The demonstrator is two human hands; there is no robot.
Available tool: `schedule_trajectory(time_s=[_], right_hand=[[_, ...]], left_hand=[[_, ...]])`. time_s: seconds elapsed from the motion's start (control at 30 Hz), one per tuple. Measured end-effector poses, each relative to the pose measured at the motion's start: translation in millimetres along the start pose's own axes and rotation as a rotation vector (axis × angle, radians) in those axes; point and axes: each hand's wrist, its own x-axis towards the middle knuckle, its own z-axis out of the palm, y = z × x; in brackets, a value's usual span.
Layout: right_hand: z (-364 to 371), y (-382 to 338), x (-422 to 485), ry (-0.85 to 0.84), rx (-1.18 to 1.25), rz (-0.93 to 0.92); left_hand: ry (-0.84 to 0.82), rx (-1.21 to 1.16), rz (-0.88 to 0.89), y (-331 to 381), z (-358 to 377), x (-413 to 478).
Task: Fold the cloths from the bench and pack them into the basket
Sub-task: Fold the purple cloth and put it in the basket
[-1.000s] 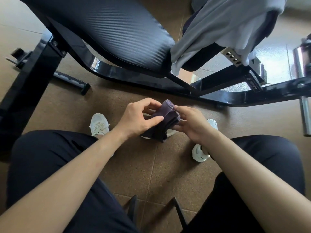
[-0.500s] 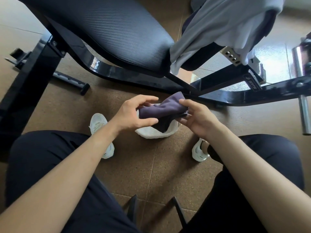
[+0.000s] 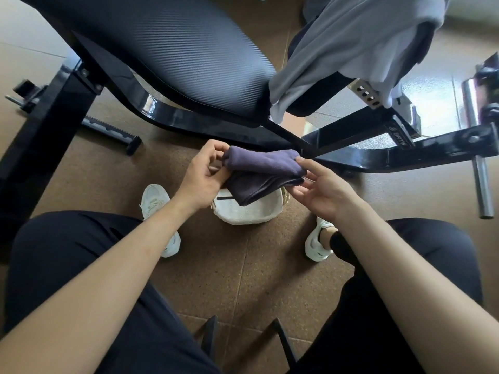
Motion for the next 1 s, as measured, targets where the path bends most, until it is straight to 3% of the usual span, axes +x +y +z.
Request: schedule_trajectory(time_s=[0.27,0.57,0.77,0.9,1.0], right_hand=[[-4.2,-5.0,0.6,0.031,-0.245,0.073],[-6.0,-6.4,3.1,-0.006,-0.287,0.138],[-9.2,-2.5,10.6,-0.005,-0.268,0.083],[-10.0,3.1,13.6,-0.067,-0.394,-0.031],[-10.4,6.9,15.5,-0.077,-0.463,-0.085]], left_hand=[[-0.054,-0.298,-0.144,5.3,-1.2,0.6],[-0.079,-0.377,-0.212,12.9,-11.4,2.5],[-0.163,-0.460,-0.361,17.1,-16.3,0.0],[-0.059,-0.305,-0.439,15.5,-13.2,3.1],[-0.016,-0.166,-0.379,7.3,-9.6,5.5]])
